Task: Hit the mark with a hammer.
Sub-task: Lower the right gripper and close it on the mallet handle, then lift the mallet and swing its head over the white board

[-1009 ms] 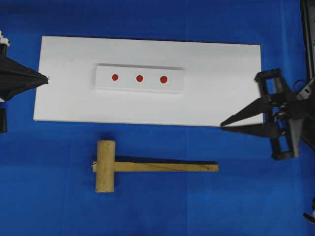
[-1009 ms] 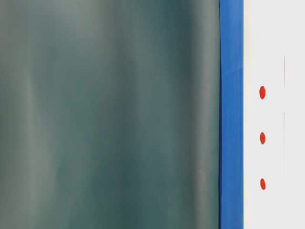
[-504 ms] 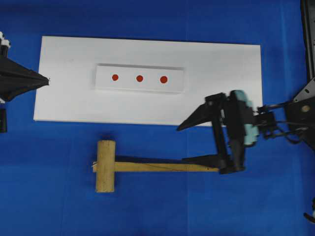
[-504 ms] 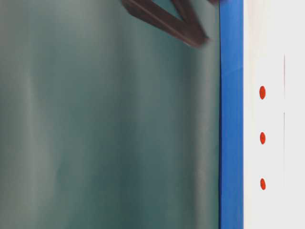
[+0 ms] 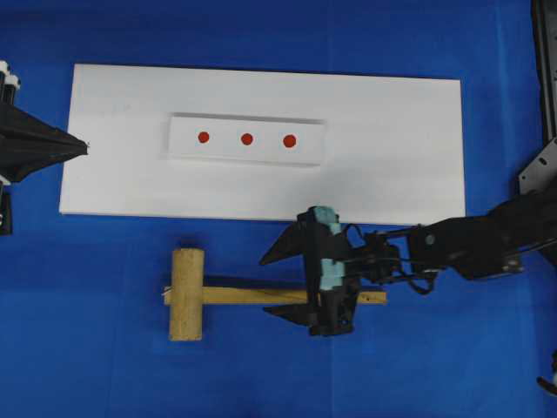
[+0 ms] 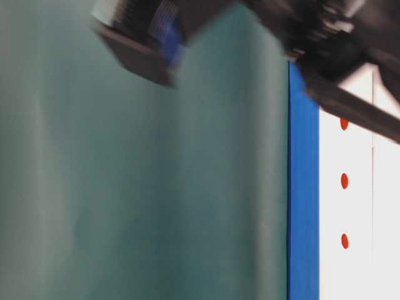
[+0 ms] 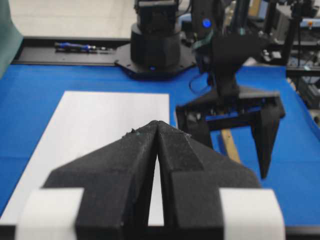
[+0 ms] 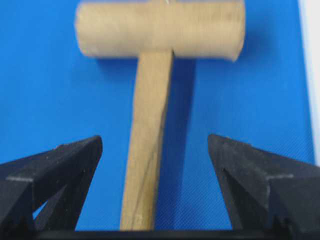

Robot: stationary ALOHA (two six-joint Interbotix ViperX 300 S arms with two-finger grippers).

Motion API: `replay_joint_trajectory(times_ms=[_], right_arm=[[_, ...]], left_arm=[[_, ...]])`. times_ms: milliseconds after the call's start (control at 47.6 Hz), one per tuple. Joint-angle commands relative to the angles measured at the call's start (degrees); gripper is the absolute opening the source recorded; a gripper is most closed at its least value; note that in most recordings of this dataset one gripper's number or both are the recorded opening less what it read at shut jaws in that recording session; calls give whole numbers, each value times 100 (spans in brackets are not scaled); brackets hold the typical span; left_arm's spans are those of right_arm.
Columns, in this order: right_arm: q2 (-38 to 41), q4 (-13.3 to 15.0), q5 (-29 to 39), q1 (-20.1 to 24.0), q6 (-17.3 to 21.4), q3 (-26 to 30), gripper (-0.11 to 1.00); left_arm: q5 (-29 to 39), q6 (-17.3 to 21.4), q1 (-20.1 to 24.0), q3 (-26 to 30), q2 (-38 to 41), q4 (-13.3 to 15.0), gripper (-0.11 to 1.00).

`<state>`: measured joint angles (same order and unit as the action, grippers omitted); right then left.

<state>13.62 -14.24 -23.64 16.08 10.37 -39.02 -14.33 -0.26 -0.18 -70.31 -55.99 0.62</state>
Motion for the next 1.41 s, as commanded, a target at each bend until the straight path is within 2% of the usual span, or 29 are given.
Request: replay_joint_trajectory(times_ms=[0, 273, 420, 483, 651, 693, 967, 1261, 1387], right_arm=[[158, -114, -70, 35, -9, 246, 88], [589, -246, -70, 158, -9, 439, 87], [598, -246, -70, 211, -62, 448, 81], [606, -229, -62, 211, -79, 475, 68], [606, -193, -62, 229, -105, 483, 17], [606, -185, -70, 229, -114, 483, 10], [457, -211, -211, 229, -97, 545, 10], [-413, -202, -97, 149, -114, 475, 10], [-765, -211, 202, 53, -114, 483, 10]], left_arm=[[-26, -9, -18, 44, 26, 0, 0], [-26, -9, -18, 9, 26, 9, 0], [-26, -9, -18, 9, 26, 9, 0], [-26, -9, -18, 18, 26, 9, 0], [-26, -9, -18, 18, 9, 0, 0], [-26, -9, -18, 18, -18, 9, 0], [79, -9, -18, 26, -132, 0, 0], [202, -18, -18, 26, -149, 0, 0], [211, -18, -18, 26, -167, 9, 0]])
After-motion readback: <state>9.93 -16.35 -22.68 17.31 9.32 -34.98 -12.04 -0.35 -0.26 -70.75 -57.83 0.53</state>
